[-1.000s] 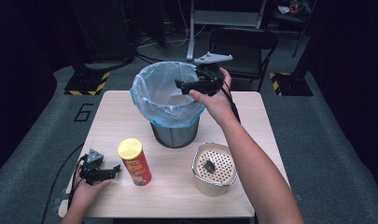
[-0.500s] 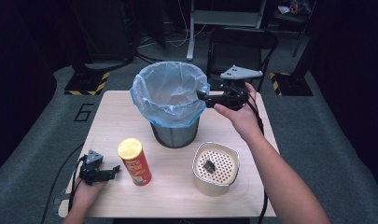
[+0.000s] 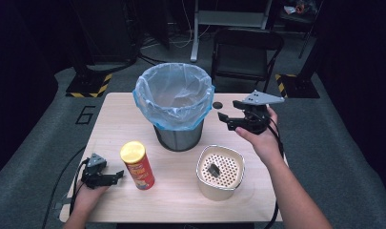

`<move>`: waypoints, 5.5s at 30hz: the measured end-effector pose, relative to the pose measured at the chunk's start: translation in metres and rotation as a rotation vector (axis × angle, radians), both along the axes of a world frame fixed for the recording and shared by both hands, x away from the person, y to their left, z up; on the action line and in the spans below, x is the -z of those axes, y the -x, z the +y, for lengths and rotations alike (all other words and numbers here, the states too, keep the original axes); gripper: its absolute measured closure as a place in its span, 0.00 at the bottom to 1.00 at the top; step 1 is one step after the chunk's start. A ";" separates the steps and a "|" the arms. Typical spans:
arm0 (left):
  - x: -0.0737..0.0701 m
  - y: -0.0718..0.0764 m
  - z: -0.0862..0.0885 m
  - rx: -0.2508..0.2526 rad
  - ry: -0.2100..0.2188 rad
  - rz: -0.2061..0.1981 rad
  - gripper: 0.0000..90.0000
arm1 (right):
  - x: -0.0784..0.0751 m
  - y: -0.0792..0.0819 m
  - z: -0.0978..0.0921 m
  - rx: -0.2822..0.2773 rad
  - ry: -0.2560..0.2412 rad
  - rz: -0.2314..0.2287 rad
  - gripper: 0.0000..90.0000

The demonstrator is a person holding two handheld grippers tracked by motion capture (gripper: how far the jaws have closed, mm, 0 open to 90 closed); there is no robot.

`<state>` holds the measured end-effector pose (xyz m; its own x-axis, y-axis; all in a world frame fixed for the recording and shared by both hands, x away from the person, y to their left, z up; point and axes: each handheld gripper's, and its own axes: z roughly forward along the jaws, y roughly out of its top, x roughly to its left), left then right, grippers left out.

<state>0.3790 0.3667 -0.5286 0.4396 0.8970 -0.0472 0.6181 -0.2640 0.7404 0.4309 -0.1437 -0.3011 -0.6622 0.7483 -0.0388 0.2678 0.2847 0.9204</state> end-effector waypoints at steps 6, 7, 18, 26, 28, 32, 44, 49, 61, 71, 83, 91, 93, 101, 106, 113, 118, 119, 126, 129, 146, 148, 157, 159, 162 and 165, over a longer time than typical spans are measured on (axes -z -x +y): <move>-0.010 0.004 0.002 -0.004 0.067 -0.014 0.13 | 0.014 0.012 -0.021 0.059 -0.020 -0.003 0.32; -0.011 0.005 0.002 -0.013 0.088 -0.032 0.13 | 0.014 0.012 -0.021 0.059 -0.020 -0.003 0.32; -0.029 0.016 0.007 0.004 0.148 -0.050 0.13 | 0.040 0.036 -0.053 0.144 0.000 -0.012 0.32; -0.044 0.026 0.004 0.038 0.167 -0.061 0.13 | 0.067 0.048 -0.069 0.183 -0.052 0.027 0.32; -0.046 0.027 0.002 0.048 0.175 -0.060 0.13 | 0.070 0.049 -0.071 0.190 -0.051 0.031 0.32; -0.055 0.028 -0.004 0.070 0.187 -0.072 0.13 | 0.082 0.055 -0.082 0.222 -0.031 0.039 0.32; -0.064 0.046 -0.005 0.163 0.209 -0.089 0.13 | 0.121 0.060 -0.101 0.275 -0.013 0.072 0.32; -0.062 0.054 -0.012 0.211 0.242 -0.097 0.13 | 0.132 0.058 -0.098 0.274 0.022 0.085 0.32; -0.064 0.042 -0.052 0.338 0.246 -0.052 0.13 | 0.143 0.060 -0.107 0.322 0.010 0.099 0.32; -0.045 0.031 -0.071 0.310 0.267 -0.068 0.13 | 0.151 0.062 -0.120 0.360 -0.009 0.108 0.32; -0.033 0.030 -0.075 0.336 0.189 -0.114 0.20 | 0.156 0.061 -0.124 0.374 -0.013 0.120 0.32; -0.035 0.035 -0.079 0.337 0.150 -0.164 0.26 | 0.162 0.060 -0.116 0.364 0.012 0.109 0.32; -0.037 0.035 -0.079 0.336 0.146 -0.168 0.26 | 0.164 0.060 -0.112 0.354 0.032 0.105 0.32; -0.043 0.038 -0.080 0.346 0.115 -0.178 0.27 | 0.169 0.058 -0.110 0.357 0.059 0.095 0.33; -0.059 0.039 -0.079 0.333 0.146 -0.154 0.27 | 0.171 0.058 -0.116 0.371 0.032 0.106 0.33; -0.099 0.034 -0.077 0.324 0.164 -0.160 0.27 | 0.175 0.057 -0.117 0.369 0.045 0.120 0.33; -0.132 0.030 -0.077 0.331 0.144 -0.182 0.27 | 0.176 0.057 -0.118 0.372 0.048 0.125 0.33; -0.139 0.028 -0.078 0.329 0.142 -0.184 0.27 | 0.176 0.056 -0.118 0.374 0.047 0.122 0.33; -0.174 0.021 -0.082 0.342 0.148 -0.189 0.27 | 0.178 0.056 -0.119 0.379 0.042 0.131 0.33; -0.186 0.020 -0.086 0.346 0.139 -0.194 0.27 | 0.178 0.056 -0.119 0.380 0.038 0.132 0.33; -0.252 0.009 -0.102 0.410 0.173 -0.160 0.27 | 0.180 0.054 -0.122 0.379 0.035 0.147 0.33; -0.258 0.007 -0.104 0.419 0.175 -0.152 0.27 | 0.180 0.054 -0.122 0.380 0.026 0.150 0.33; -0.285 0.000 -0.110 0.429 0.179 -0.156 0.27 | 0.180 0.053 -0.118 0.362 0.038 0.147 0.33; -0.298 -0.004 -0.111 0.441 0.181 -0.154 0.27 | 0.180 0.053 -0.116 0.360 0.038 0.147 0.33; -0.305 -0.006 -0.113 0.446 0.176 -0.151 0.27 | 0.180 0.053 -0.115 0.357 0.044 0.146 0.33; -0.315 -0.010 -0.116 0.446 0.163 -0.156 0.27 | 0.179 0.053 -0.114 0.359 0.039 0.146 0.34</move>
